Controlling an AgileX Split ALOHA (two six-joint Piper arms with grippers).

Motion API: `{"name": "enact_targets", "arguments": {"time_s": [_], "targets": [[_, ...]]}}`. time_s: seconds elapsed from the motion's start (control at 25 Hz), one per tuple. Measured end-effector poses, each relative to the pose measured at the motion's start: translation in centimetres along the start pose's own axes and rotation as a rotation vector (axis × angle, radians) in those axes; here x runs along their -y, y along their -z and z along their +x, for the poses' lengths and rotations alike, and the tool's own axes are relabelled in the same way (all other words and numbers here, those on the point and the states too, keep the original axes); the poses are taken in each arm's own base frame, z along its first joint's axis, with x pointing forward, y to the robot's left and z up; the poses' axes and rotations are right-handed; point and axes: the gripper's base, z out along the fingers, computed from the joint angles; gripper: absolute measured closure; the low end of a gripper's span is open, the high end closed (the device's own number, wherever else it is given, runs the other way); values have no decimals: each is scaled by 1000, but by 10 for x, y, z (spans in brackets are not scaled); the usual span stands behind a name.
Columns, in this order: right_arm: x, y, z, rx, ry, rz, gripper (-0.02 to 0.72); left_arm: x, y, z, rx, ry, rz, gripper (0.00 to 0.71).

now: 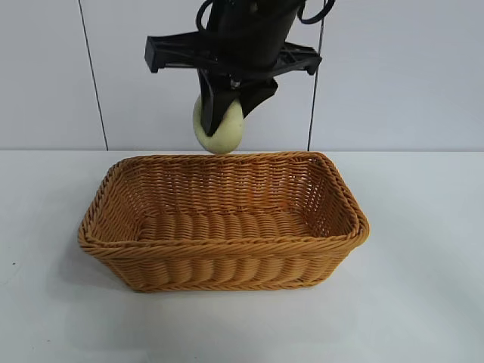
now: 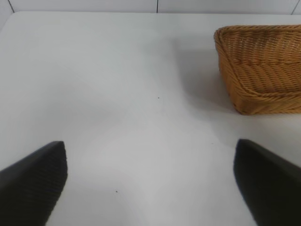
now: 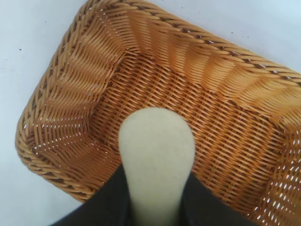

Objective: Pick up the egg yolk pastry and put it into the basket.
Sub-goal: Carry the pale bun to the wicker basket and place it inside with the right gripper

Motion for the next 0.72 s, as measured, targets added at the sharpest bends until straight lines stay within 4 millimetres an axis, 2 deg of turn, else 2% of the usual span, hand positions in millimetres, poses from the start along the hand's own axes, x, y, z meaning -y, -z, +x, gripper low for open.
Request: {"name": "enact_targets", "arguments": {"time_s": [0.32, 0.48, 0.56, 0.64, 0.72], "targets": [[5, -81, 14, -113, 1, 34, 552, 0, 0, 0, 0, 0, -1, 18], [5, -94, 17, -134, -4, 35, 514, 0, 0, 0, 0, -1, -2, 18], [5, -94, 17, -134, -4, 35, 449, 0, 0, 0, 0, -1, -2, 18], [5, -93, 17, -134, 6, 34, 325, 0, 0, 0, 0, -1, -2, 18], [5, -93, 18, -138, 7, 34, 169, 0, 0, 0, 0, -1, -2, 18]]}}
